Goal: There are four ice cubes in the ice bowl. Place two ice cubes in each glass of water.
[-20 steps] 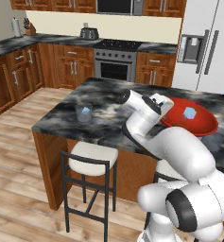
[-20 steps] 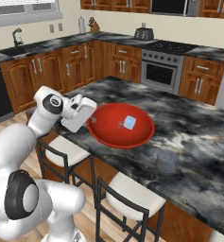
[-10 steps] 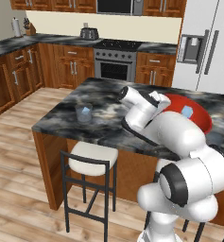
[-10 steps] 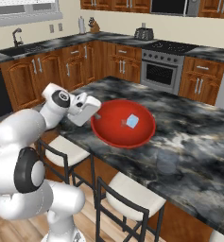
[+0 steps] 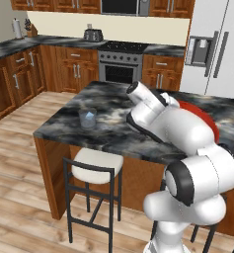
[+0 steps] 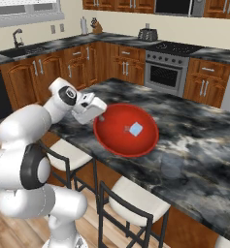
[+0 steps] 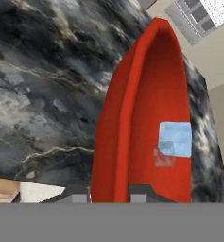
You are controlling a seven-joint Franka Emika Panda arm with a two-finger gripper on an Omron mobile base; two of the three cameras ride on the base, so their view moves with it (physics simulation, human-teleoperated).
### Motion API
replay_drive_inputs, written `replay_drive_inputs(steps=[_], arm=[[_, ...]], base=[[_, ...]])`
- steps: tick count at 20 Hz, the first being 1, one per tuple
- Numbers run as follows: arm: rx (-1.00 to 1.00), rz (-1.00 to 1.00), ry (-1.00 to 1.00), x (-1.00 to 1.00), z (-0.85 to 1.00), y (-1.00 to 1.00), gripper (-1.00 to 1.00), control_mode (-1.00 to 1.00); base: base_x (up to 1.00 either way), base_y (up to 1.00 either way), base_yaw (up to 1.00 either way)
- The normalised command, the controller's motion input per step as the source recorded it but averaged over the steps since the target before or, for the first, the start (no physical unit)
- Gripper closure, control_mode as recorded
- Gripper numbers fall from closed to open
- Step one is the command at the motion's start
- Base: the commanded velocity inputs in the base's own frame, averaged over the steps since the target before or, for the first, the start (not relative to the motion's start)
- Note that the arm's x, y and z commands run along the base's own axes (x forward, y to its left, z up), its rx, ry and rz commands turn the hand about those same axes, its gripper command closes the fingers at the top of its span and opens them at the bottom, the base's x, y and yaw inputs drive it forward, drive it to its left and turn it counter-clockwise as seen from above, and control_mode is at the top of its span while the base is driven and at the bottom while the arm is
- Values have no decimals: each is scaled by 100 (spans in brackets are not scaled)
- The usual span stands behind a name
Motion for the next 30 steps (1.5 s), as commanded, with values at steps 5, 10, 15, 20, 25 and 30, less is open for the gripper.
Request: replay_drive_inputs(steps=[5, 10, 15, 20, 25, 30], arm=[[4, -10, 0, 21, 29, -25, 100, -100], [2, -6, 0, 27, 33, -26, 100, -100], [0, -1, 0, 28, 12, -15, 100, -100], [0, 0, 0, 17, 5, -17, 100, -100], [0, 0, -1, -2, 1, -22, 100, -100], [0, 0, -4, 0, 1, -22, 100, -100]], base=[[0, 0, 0], [0, 0, 0], [0, 0, 0], [0, 0, 0], [0, 0, 0], [0, 0, 0]])
